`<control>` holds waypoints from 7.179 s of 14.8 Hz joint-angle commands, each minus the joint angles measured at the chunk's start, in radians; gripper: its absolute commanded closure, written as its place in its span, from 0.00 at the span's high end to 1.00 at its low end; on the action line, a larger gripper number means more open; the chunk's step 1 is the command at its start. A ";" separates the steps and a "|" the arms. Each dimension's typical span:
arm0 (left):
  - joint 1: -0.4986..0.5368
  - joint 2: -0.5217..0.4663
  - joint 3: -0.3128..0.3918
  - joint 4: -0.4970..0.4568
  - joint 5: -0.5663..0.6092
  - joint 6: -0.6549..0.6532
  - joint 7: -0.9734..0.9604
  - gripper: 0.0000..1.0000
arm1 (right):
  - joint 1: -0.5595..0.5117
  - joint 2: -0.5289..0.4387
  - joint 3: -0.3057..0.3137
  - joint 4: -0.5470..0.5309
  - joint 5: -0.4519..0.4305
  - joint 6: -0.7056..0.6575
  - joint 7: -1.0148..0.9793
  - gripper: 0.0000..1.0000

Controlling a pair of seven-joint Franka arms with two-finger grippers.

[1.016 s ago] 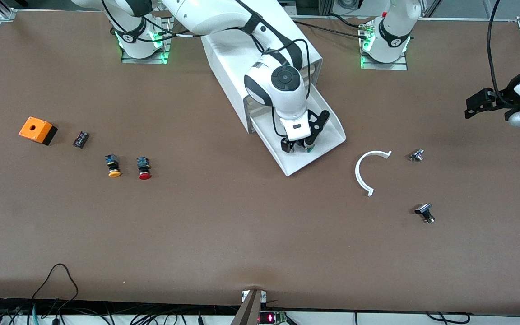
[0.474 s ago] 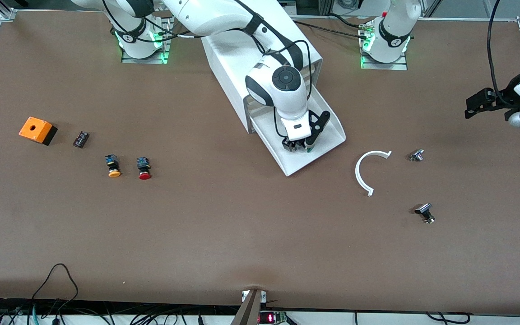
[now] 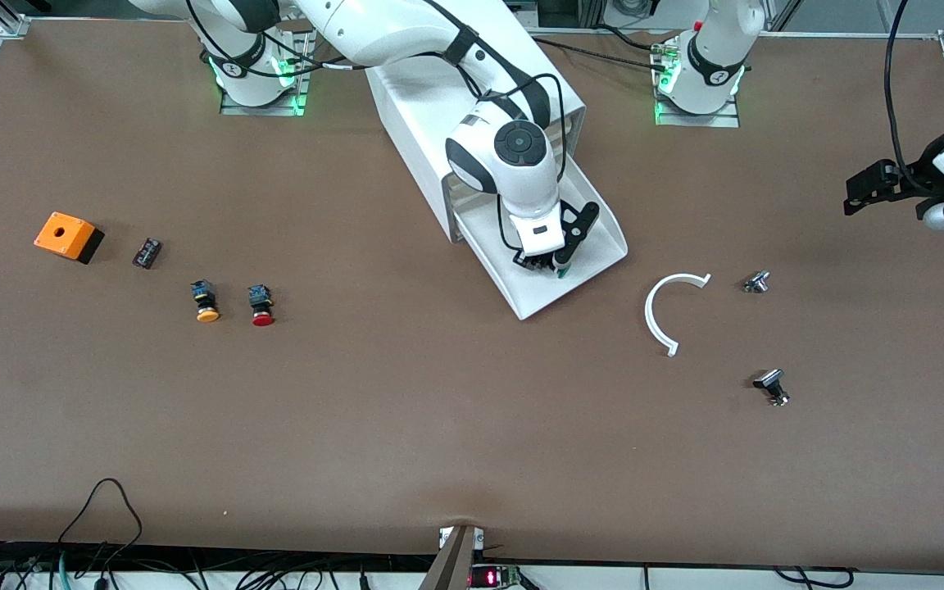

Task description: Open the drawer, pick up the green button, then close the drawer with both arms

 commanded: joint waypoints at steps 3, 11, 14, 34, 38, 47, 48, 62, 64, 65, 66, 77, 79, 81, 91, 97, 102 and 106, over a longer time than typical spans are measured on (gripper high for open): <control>-0.005 0.011 0.000 0.019 0.028 -0.015 -0.004 1.00 | 0.022 0.020 -0.015 0.031 -0.013 0.004 0.006 0.32; -0.005 0.014 0.000 0.017 0.028 -0.016 -0.005 1.00 | 0.034 -0.014 -0.021 0.035 -0.033 -0.010 0.008 0.21; -0.005 0.017 0.000 0.012 0.029 -0.018 -0.005 1.00 | 0.036 -0.058 -0.027 0.035 -0.035 -0.052 0.008 0.21; -0.148 0.389 0.000 -0.033 -0.116 0.126 -0.276 0.99 | -0.192 -0.472 -0.109 -0.211 -0.185 -0.351 -0.277 0.22; -0.212 0.440 -0.001 -0.109 -0.259 0.335 -0.425 0.99 | -0.301 -0.506 -0.109 -0.283 -0.184 -0.368 -0.317 0.22; -0.332 0.523 -0.118 -0.247 -0.264 0.715 -0.838 0.99 | -0.430 -0.531 -0.109 -0.524 -0.202 -0.250 0.025 0.21; -0.333 0.523 -0.130 -0.251 -0.262 0.719 -0.863 0.99 | -0.430 -0.531 -0.109 -0.553 -0.200 -0.218 0.049 0.21; -0.337 0.479 -0.469 -0.411 -0.370 0.676 -0.963 1.00 | -0.432 -0.514 -0.104 -0.927 -0.197 0.178 0.275 0.21; -0.337 0.479 -0.483 -0.411 -0.370 0.676 -0.949 1.00 | -0.432 -0.506 -0.104 -0.976 -0.197 0.259 0.275 0.21; -0.337 0.479 -0.481 -0.408 -0.368 0.677 -0.946 1.00 | -0.432 -0.499 -0.104 -1.001 -0.197 0.308 0.275 0.21; -0.330 0.479 -0.478 -0.408 -0.366 0.683 -0.932 1.00 | -0.432 -0.494 -0.104 -1.031 -0.197 0.368 0.275 0.22; 0.001 0.200 -0.299 -0.406 -0.353 0.675 -0.401 1.00 | -0.458 -0.569 -0.104 -0.866 -0.185 0.128 0.308 1.00; 0.009 0.140 -0.206 -0.400 -0.353 0.596 -0.229 1.00 | -0.482 -0.590 -0.104 -0.803 -0.184 0.030 0.308 1.00; 0.027 0.071 -0.147 -0.391 -0.290 0.504 -0.081 1.00 | -0.522 -0.613 -0.098 -0.736 -0.167 -0.070 0.307 1.00; 0.062 0.005 -0.105 0.012 0.028 -0.004 0.104 1.00 | -0.631 -0.636 -0.067 -0.240 -0.131 -0.731 0.358 1.00; 0.050 -0.003 -0.102 0.016 0.017 -0.024 -0.056 1.00 | -0.869 -0.656 0.134 -0.240 -0.159 -0.713 0.358 1.00; 0.048 -0.005 -0.102 0.016 0.014 -0.018 -0.077 1.00 | -0.889 -0.658 0.073 -0.243 -0.227 -0.714 0.351 1.00; 0.048 -0.008 -0.102 0.016 0.012 -0.018 -0.091 1.00 | -0.892 -0.675 0.005 -0.291 -0.217 -0.724 0.200 1.00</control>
